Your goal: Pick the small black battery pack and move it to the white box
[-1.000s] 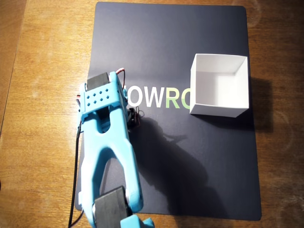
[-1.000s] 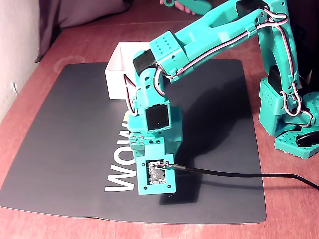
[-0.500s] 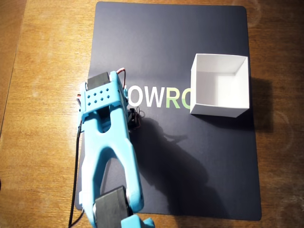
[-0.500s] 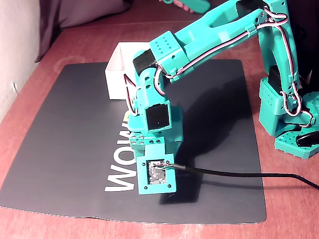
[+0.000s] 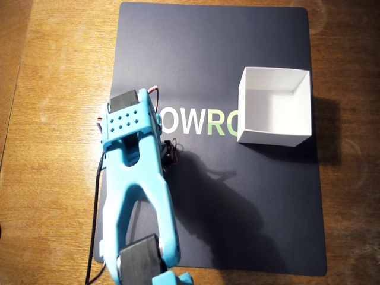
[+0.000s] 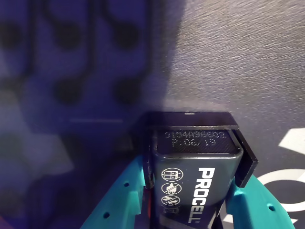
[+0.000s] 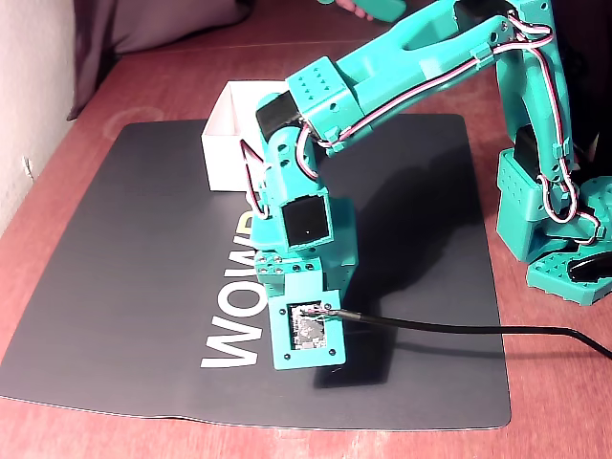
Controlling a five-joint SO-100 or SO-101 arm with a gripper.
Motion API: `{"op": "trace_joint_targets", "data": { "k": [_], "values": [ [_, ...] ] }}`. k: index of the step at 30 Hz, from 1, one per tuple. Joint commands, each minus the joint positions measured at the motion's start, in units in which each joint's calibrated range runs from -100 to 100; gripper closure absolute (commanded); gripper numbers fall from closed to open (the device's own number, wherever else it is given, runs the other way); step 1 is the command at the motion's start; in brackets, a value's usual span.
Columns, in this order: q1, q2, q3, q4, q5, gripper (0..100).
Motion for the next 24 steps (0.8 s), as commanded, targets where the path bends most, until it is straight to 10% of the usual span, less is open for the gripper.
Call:
{"op": "trace_joint_targets", "data": {
  "k": [1,24],
  "values": [
    [1.6,-3.6,-0.7,0.4,-0.2,93],
    [2.0,-3.7,-0.9,0.3,0.2,93]
  ]
}}
